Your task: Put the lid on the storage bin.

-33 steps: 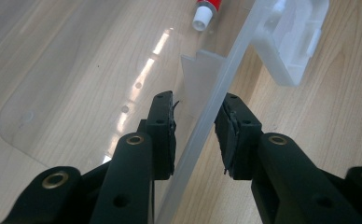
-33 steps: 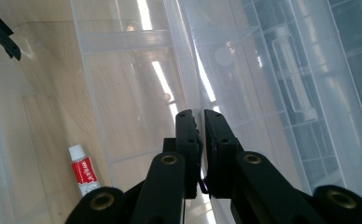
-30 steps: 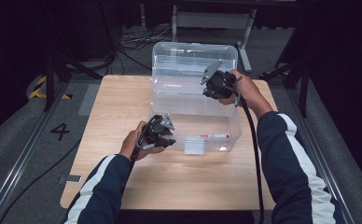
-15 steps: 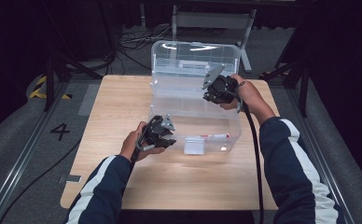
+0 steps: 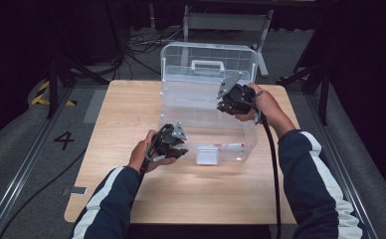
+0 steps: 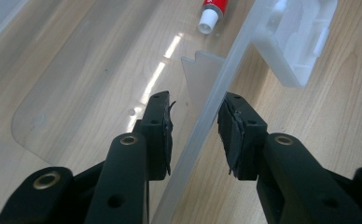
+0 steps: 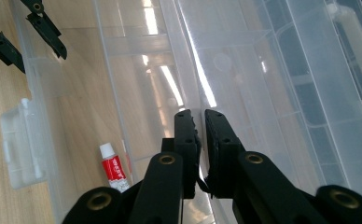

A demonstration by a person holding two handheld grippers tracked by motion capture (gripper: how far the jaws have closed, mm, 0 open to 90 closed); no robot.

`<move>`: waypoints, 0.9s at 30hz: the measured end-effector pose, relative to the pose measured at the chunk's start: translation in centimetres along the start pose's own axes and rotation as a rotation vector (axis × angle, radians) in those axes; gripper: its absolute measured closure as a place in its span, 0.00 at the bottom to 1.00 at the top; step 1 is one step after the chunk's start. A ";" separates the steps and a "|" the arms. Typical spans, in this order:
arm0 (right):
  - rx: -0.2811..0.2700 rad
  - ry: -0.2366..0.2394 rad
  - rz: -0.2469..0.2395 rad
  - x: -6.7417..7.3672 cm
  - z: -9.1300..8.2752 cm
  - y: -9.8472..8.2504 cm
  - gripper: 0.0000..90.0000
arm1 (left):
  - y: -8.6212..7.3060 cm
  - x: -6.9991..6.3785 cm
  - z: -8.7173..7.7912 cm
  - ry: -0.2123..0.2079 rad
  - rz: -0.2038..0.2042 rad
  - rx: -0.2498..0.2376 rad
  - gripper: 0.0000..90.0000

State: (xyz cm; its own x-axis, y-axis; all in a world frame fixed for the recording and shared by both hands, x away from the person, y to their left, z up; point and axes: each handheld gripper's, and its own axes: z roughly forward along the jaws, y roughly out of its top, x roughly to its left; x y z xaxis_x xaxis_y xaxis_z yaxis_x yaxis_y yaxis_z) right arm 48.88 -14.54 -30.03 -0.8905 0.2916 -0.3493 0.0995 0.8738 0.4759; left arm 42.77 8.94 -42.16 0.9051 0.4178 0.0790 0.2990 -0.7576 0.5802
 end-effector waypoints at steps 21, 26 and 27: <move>-0.031 0.015 0.006 1.0 0.0 -0.4 0.92 | -0.1 -0.2 0.0 0.012 -0.001 -0.013 0.70; -0.037 0.016 0.007 1.3 0.0 -0.4 0.91 | -0.1 -0.2 0.0 0.016 0.001 -0.016 0.70; -0.043 0.010 0.004 1.3 0.1 -0.4 0.91 | -0.2 -0.2 0.0 0.016 -0.003 -0.019 0.70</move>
State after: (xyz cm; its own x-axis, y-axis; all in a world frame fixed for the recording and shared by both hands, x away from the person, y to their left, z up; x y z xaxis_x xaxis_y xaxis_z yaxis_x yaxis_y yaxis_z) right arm 47.69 -14.50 -30.73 -0.8944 0.2908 -0.3398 0.0839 0.8553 0.5113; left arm 42.52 8.97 -42.30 0.8995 0.4276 0.0902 0.2955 -0.7471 0.5954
